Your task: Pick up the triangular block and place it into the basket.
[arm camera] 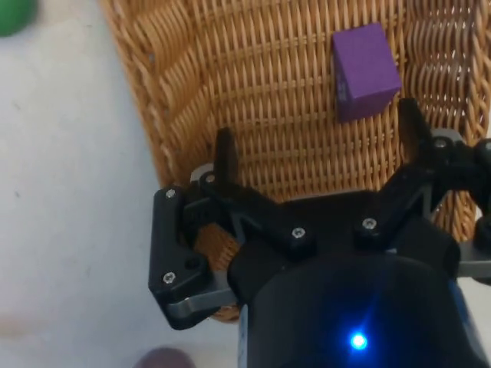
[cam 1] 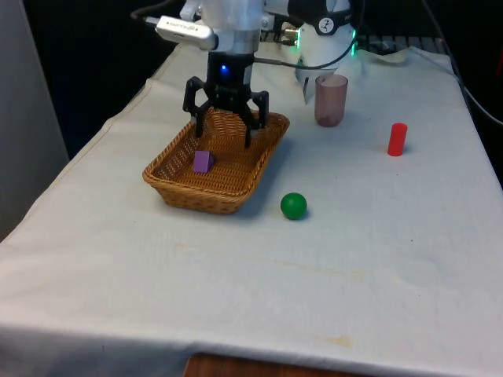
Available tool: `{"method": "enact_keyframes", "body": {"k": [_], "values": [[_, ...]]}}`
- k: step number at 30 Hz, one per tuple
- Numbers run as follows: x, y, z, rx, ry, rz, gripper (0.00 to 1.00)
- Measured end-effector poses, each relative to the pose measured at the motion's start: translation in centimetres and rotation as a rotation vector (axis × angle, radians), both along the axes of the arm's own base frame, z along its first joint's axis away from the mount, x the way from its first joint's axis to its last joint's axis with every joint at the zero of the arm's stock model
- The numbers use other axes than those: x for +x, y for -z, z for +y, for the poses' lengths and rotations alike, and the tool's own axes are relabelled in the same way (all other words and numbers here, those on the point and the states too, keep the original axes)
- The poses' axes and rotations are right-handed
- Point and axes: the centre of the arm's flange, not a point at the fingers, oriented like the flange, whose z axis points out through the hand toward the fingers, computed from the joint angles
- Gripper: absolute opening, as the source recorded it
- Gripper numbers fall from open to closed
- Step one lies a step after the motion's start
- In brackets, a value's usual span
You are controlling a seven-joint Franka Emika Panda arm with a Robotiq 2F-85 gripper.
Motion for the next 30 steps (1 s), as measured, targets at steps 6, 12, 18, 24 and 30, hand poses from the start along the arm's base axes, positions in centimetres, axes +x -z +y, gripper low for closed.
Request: {"method": "enact_keyframes", "body": {"k": [6,12,18,24,30], "values": [[0.1,-2.1,0.7,0.02,-0.007,-0.028,1.0],[0.3,-3.7,1.5,0.034,-0.013,-0.05,1.0],[0.7,-6.2,2.8,0.051,-0.024,-0.066,1.0],[1.0,-8.0,3.7,0.056,-0.036,-0.068,1.0],[1.4,-8.6,4.4,0.044,-0.043,-0.049,1.0]]}}
